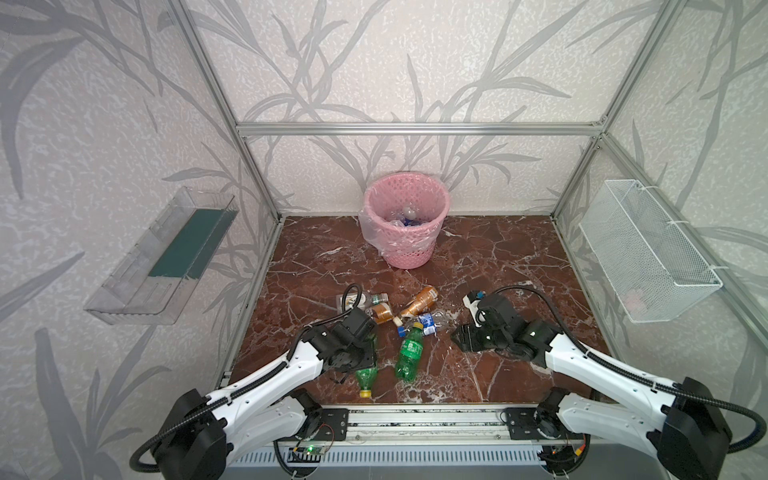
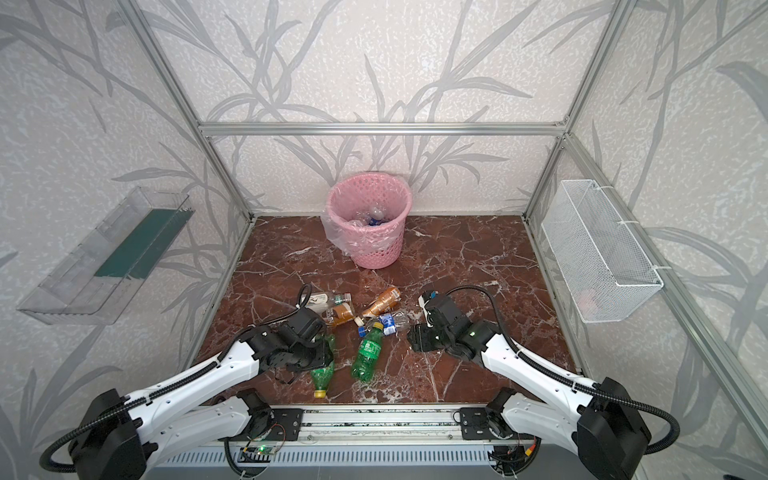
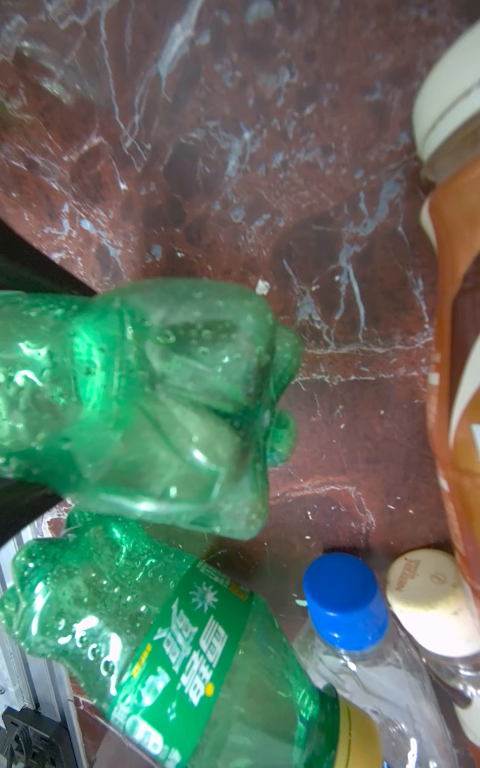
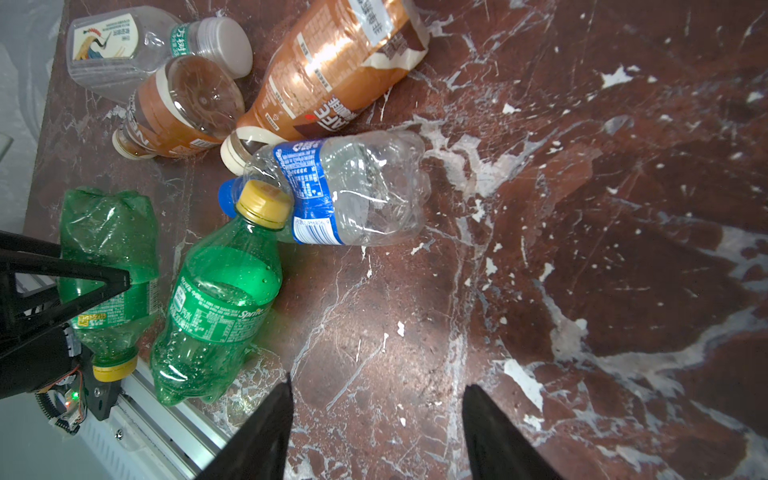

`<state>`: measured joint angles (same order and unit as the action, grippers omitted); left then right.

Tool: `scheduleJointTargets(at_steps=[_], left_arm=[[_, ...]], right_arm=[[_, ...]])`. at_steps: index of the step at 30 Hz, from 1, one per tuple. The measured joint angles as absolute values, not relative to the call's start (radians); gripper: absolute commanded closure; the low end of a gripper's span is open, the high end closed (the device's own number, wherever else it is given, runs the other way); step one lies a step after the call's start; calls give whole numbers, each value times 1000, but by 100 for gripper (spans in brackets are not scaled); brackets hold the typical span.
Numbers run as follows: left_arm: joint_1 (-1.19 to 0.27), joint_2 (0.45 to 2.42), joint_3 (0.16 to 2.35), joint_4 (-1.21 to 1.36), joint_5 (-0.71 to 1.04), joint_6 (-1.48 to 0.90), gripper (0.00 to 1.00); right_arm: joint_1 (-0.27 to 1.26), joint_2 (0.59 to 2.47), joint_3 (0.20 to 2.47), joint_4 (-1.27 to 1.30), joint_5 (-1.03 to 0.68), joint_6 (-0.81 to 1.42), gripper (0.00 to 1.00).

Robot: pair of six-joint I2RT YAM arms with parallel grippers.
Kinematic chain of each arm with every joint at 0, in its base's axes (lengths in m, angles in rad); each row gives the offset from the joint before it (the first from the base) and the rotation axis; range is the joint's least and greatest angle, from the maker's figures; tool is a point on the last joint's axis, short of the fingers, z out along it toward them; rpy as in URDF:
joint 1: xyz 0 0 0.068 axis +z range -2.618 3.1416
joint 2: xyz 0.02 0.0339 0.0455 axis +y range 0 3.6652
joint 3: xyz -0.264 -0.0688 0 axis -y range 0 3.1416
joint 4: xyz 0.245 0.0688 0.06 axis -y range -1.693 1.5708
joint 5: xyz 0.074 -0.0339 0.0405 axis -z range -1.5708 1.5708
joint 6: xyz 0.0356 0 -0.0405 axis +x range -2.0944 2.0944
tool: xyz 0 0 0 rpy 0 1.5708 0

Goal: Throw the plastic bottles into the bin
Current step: 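Close the left gripper around the crushed green bottle, then lift the crushed green bottle with the left gripper over the bin and release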

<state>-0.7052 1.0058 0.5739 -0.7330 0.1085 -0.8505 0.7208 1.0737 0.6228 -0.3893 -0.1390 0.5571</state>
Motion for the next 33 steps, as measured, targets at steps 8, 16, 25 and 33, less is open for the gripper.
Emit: scheduleJointTargets(at_steps=[8,16,25,33], left_arm=[[-705,968,664,-796,72,-840,47],[-620,1229,1253,-789,101,-678,47],[-495,1924,2620,-889,142,-516,13],[-495,1663,2078,-864,144,-493,8]], right_arm=[[720,1071,623,-390,-132,557,36],[702,1038,619,-397,-128,557,37],[656,918,683,-524,-87,543,35],[603,931,680,-547,-99,542,35]])
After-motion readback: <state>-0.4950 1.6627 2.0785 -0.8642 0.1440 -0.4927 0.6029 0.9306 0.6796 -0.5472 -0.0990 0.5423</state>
